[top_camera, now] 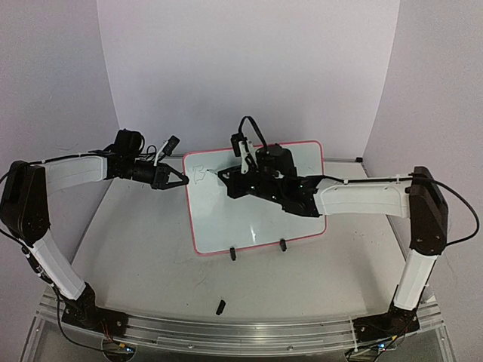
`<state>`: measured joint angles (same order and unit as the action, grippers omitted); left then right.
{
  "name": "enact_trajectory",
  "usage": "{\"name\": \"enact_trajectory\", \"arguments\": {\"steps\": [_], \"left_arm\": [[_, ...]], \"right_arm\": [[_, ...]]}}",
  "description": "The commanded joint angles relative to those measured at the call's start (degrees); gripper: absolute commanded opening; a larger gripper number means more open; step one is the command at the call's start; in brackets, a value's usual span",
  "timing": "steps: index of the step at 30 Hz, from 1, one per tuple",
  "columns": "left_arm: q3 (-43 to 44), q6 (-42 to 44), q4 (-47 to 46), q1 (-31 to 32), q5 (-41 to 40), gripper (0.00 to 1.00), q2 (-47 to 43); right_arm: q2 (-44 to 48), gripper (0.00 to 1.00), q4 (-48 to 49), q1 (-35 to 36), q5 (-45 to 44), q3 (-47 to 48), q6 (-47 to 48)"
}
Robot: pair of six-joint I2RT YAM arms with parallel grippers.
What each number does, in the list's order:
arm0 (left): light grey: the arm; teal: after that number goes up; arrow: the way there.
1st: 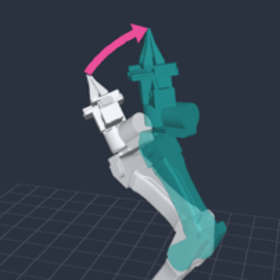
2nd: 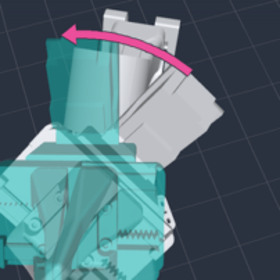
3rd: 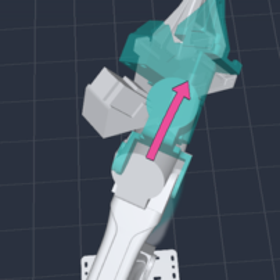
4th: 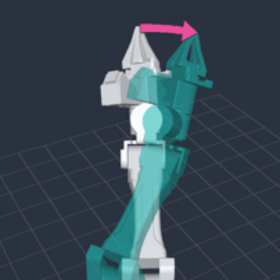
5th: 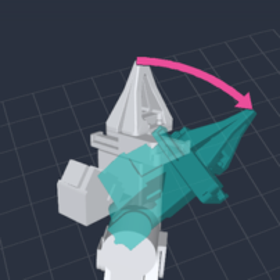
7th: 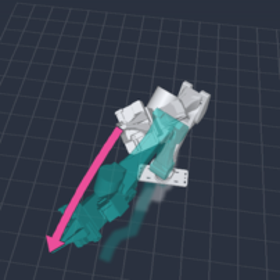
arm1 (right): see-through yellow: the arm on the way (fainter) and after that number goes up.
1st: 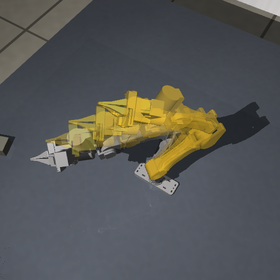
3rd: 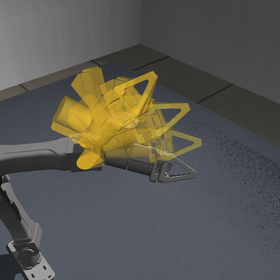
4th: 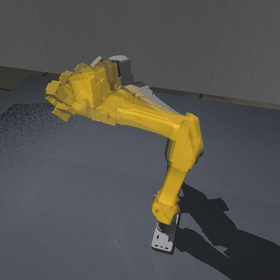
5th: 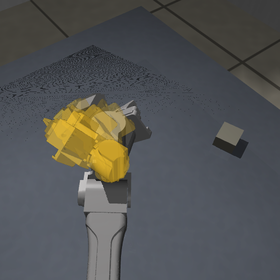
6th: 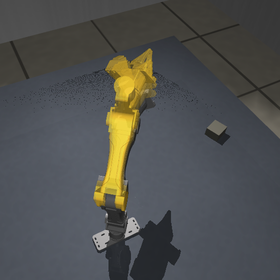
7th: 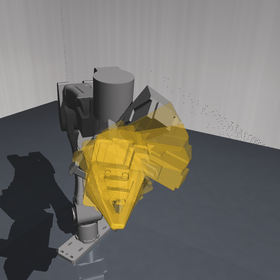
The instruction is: Write a sentence on the whiteboard
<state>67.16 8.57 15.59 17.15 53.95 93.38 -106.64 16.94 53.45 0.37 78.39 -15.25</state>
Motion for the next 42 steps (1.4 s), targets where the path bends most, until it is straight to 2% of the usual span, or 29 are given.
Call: {"name": "enact_trajectory", "arguments": {"steps": [1,10,24,34,42], "left_arm": [[1.6,5.4,0.7,1.1,-2.6,0.0,-0.7],[1.7,5.5,0.8,1.1,-2.6,0.0,-0.6],[1.8,5.5,0.8,1.1,-2.6,0.0,-0.6],[1.8,5.4,0.8,1.2,-2.5,0.0,-0.5],[1.8,5.5,0.8,1.2,-2.5,0.0,-0.5]], "right_arm": [[2.2,0.0,0.3,-0.5,-4.5,-1.3,0.0],[1.4,0.0,-1.3,0.0,-1.2,-2.3,-1.0],[1.6,0.0,-1.5,1.6,-2.6,-3.4,-1.8],[1.2,0.0,4.6,1.5,-4.5,-3.8,-4.0],[1.7,0.0,5.6,1.5,-7.3,-4.5,-3.9]]}}
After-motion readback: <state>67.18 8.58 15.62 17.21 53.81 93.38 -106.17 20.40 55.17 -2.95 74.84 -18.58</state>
